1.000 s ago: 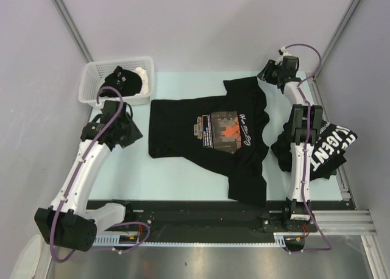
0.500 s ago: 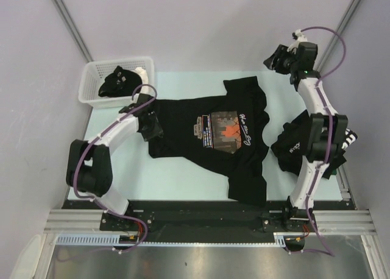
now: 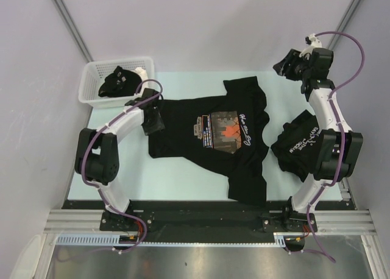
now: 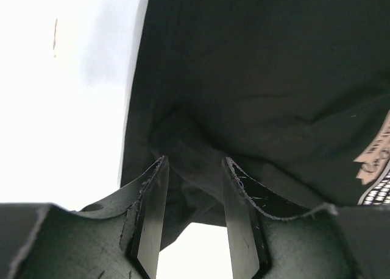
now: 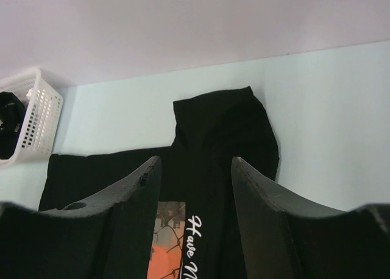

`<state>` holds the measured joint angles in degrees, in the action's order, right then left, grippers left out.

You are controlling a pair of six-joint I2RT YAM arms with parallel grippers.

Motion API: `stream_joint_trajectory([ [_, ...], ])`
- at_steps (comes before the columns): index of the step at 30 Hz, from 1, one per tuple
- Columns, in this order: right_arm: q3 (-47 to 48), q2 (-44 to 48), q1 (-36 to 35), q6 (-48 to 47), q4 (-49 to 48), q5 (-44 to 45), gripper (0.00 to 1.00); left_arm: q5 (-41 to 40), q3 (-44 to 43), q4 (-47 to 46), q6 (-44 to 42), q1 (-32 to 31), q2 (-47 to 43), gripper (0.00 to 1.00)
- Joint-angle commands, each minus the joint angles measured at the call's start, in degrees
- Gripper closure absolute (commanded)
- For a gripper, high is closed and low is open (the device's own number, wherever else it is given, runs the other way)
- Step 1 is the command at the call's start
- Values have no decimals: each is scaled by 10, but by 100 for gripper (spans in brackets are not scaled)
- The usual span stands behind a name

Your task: Fold and stack the t-shirts

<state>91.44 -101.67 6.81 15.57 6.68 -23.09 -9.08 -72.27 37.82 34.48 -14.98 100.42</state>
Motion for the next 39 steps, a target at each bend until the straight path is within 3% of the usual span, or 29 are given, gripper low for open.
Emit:
stream_joint_trajectory([
  [1,7,10,-2,-6,-9,2,45,-17,-18,29,-5,-2,7,56],
  [19,15,1,-1,-1,-9,-5,45,-2,-2,11,1,-7,38,69],
  [22,16,4,-1,1,-8,-6,45,2,-5,8,0,-9,43,82],
  [24,14,7,-1,3,-7,-8,45,6,-8,12,-2,-11,42,96],
  [28,-5,17,-1,14,-6,-8,44,7,-9,27,-7,-17,17,100],
  [36,34,12,-28,-36,181,60,36,15,27,88,-16,-27,-88,100],
  [39,31,25,-66,-79,237,123,33,15,38,117,-23,-27,-139,100],
])
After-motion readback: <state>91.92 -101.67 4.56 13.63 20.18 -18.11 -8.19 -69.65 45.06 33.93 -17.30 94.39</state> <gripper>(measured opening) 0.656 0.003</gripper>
